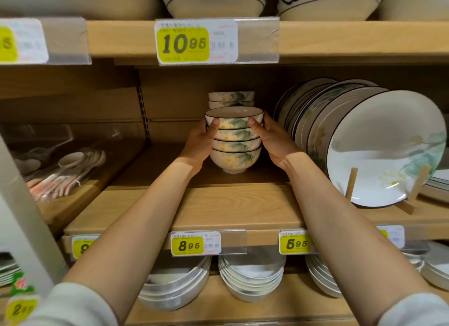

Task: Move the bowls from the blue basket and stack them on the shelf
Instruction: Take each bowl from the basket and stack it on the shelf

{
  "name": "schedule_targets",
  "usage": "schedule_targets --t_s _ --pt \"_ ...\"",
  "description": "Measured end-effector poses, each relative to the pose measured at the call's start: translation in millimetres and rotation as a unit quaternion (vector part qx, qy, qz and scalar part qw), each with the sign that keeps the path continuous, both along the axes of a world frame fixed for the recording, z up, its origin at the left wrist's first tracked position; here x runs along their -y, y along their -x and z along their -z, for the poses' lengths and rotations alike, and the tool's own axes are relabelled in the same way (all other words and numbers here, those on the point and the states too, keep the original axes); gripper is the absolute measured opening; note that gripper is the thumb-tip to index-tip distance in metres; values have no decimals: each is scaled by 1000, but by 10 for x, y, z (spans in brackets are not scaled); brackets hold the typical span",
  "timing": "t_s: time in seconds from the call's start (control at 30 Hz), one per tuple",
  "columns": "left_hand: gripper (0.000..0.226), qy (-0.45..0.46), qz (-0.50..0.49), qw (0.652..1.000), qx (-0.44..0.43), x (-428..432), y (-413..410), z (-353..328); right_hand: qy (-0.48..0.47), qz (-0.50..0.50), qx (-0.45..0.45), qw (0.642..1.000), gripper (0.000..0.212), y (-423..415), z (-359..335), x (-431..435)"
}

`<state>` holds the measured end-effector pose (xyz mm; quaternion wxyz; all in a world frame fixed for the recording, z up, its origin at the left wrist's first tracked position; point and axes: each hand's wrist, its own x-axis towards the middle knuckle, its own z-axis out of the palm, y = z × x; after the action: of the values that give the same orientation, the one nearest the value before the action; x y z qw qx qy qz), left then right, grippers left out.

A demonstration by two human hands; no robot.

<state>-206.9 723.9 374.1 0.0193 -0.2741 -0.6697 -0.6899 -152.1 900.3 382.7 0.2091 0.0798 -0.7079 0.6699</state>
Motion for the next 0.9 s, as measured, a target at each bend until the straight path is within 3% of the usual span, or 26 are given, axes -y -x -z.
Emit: schedule_targets --t_s 0.2,0.37,0.43,0.57,0.73,0.9 --pt "39 9 1 999 38 64 -76 -88 -10 8 25 1000 42 -84 -70 -6" --pt "50 1 -74 994 79 200 -262 -216 39 130 40 990 61 -327 -141 230" --pt "51 -19 -68 992 107 299 -432 -217 78 159 28 984 53 -527 -129 372" --pt "42 -53 -65 989 126 571 -887 -128 112 180 11 977 9 -1037 -43 648" --pt "23 -75 -7 994 81 894 -1422 146 150 180 -2 972 14 -1575 152 965" --pt "30 -91 2 990 104 1234 -1800 417 216 194 17 957 19 -2019 326 1174"
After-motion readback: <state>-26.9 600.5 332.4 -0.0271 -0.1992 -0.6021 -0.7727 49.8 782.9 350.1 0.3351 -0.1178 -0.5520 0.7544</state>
